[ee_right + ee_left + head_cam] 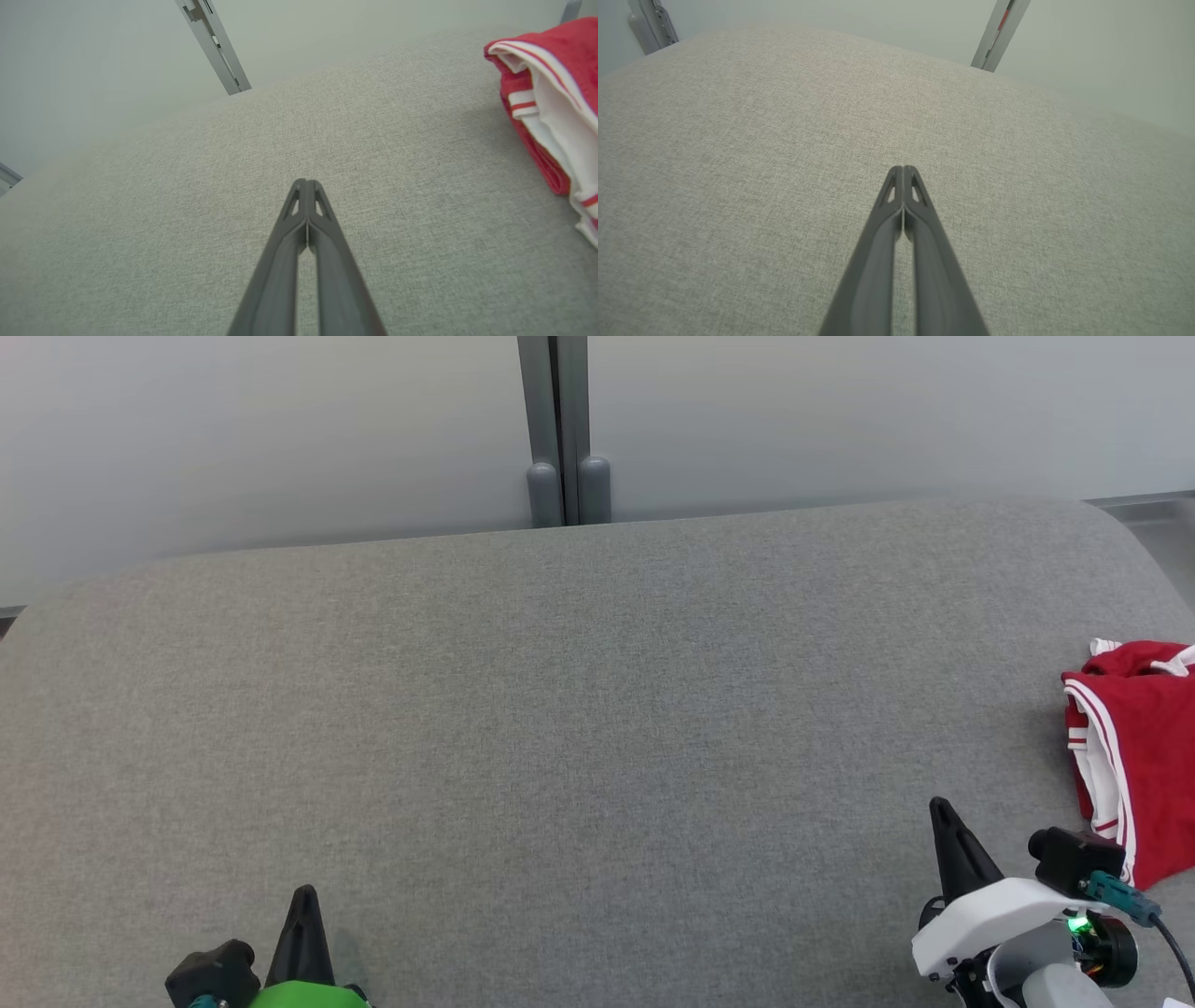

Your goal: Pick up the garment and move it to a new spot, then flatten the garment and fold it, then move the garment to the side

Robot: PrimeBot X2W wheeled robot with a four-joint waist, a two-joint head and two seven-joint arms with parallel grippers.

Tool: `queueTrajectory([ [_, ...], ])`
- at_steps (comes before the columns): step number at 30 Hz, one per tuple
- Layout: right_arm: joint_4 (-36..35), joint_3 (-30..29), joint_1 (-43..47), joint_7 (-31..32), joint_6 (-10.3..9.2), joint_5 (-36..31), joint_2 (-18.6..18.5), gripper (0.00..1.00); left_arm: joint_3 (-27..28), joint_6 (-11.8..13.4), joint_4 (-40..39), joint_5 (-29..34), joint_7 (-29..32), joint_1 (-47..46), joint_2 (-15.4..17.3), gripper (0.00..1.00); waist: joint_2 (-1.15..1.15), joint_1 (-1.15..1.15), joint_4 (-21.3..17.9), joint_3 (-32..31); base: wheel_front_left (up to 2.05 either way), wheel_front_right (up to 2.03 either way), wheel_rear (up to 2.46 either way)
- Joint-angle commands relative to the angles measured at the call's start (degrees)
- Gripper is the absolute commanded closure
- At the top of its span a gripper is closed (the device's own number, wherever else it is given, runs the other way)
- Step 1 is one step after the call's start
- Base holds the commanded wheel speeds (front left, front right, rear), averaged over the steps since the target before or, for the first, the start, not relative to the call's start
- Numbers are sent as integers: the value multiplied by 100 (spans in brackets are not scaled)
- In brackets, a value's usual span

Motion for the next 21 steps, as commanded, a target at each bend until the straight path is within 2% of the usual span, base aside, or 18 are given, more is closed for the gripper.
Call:
queueTrajectory([
  [1,-151,-22,-72,62,-1,270,-30,100,54,-34,-115,-248,44,-143,16,100,0,0,-1,0,0,0,0],
  [21,-520,-100,10,537,-2,2185,-49,100,287,-220,-294,-2132,538,-349,26,100,0,0,-21,-9,0,0,0],
])
